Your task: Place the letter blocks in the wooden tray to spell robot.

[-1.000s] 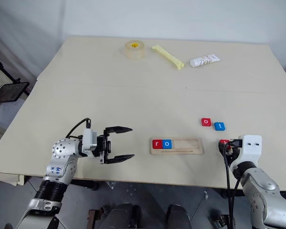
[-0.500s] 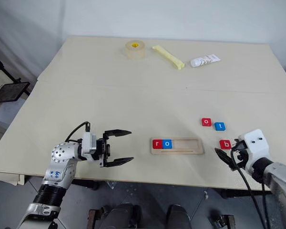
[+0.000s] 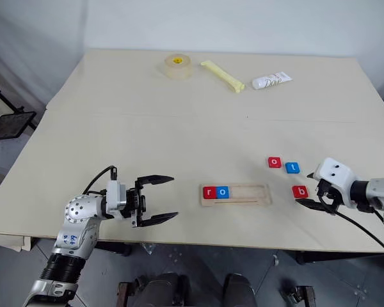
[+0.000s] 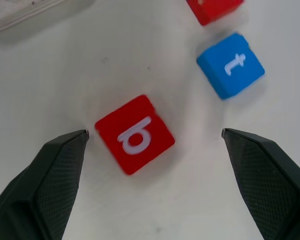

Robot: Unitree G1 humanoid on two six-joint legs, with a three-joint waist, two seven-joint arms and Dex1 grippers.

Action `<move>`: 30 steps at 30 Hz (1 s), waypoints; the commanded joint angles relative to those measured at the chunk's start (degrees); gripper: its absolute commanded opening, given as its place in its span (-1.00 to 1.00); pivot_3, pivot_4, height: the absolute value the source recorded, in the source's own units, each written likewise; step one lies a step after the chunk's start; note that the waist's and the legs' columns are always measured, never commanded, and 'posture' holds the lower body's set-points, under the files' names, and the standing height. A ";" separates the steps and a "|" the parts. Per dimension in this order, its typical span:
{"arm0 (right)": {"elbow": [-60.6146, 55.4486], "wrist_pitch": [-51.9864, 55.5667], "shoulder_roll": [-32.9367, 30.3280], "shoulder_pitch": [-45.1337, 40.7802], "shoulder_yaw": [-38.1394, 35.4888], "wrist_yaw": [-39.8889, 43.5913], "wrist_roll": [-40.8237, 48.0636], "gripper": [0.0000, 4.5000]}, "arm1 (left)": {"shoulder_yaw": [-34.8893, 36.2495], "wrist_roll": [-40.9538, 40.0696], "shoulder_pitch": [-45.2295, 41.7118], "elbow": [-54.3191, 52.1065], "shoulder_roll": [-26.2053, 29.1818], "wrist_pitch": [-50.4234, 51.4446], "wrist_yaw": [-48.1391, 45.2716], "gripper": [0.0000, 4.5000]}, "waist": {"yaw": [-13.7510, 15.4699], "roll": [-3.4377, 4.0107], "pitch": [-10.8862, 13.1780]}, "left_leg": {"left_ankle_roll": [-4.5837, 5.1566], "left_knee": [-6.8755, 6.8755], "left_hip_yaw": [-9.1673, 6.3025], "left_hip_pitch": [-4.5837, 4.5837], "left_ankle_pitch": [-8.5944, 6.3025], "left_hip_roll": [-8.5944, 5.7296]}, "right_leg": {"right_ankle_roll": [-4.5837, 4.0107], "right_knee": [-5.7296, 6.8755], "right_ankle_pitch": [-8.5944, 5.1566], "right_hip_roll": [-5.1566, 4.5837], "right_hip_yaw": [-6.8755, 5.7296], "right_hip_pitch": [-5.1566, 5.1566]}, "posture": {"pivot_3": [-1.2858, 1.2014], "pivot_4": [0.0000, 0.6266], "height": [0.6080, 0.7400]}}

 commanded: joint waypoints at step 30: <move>-33.74 35.02 1.47 -9.79 8.19 4.27 5.77 -0.34 | -0.76 0.12 -2.58 3.10 -0.17 -2.67 -1.30 1.00 | -0.39 0.11 0.08 | -0.01 0.58 -0.52 -0.66 -0.04 -0.04 | 0.00 0.08 0.00 -0.25 -0.19 -0.28 | 0.03 -0.52 1.00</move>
